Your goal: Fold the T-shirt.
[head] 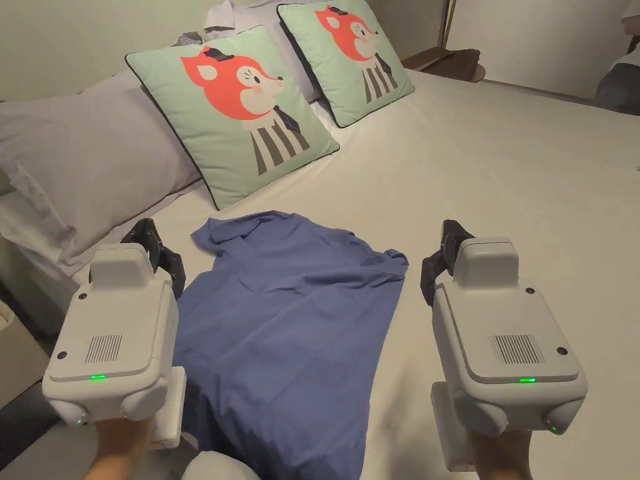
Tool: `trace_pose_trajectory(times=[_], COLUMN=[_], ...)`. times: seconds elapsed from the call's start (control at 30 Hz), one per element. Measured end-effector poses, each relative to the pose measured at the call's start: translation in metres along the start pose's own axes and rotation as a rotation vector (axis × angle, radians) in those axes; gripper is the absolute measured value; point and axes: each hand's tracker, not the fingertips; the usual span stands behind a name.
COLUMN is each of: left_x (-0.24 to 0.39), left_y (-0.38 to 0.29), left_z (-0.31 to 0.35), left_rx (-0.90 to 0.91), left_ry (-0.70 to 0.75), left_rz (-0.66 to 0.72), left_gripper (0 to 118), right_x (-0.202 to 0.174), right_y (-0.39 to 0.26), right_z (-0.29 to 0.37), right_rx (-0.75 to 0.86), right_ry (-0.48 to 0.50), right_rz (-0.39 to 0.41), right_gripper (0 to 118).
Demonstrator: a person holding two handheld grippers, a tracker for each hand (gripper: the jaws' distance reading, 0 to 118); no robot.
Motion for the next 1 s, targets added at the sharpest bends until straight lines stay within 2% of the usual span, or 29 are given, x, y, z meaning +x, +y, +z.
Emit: trace_pose_trajectory(times=[0.33, 0.47, 0.67, 0.77, 0.8, 0.83, 0.87, 0.93, 0.97, 1.0], left_x=[0.010, 0.029, 0.081, 0.110, 0.119, 0.125, 0.132, 0.145, 0.148, 0.151], left_y=[0.001, 0.001, -0.010, -0.017, -0.022, -0.034, -0.040, -0.053, -0.058, -0.064], left_z=[-0.009, -0.041, -0.101, -0.122, -0.130, -0.143, -0.150, -0.163, -0.163, -0.165], left_rx=[-0.031, -0.192, -0.550, -0.685, -0.712, -0.757, -0.781, -0.873, -0.880, -0.895], left_ry=[-0.019, -0.129, -0.337, -0.397, -0.414, -0.435, -0.436, -0.436, -0.422, -0.413], left_rz=[-0.007, -0.015, -0.064, -0.095, -0.101, -0.112, -0.109, -0.111, -0.083, -0.057], left_gripper=[0, 0, 0, 1, 5, 17, 51, 96, 109, 109], right_x=[0.004, 0.017, 0.037, 0.048, 0.052, 0.055, 0.059, 0.068, 0.072, 0.076], right_y=[0.001, 0.001, -0.003, -0.006, -0.007, -0.008, -0.010, -0.014, -0.016, -0.018], right_z=[-0.002, -0.002, -0.004, -0.005, -0.005, -0.005, -0.006, -0.007, -0.007, -0.007], right_rx=[-0.002, -0.006, -0.014, -0.024, -0.028, -0.030, -0.034, -0.047, -0.052, -0.058], right_ry=[0.003, -0.022, -0.065, -0.085, -0.096, -0.103, -0.113, -0.128, -0.134, -0.142], right_rz=[0.011, 0.013, 0.022, 0.015, 0.015, 0.018, 0.022, 0.022, 0.022, 0.021], right_gripper=[0, 0, 0, 0, 0, 0, 0, 0, 0, 0])
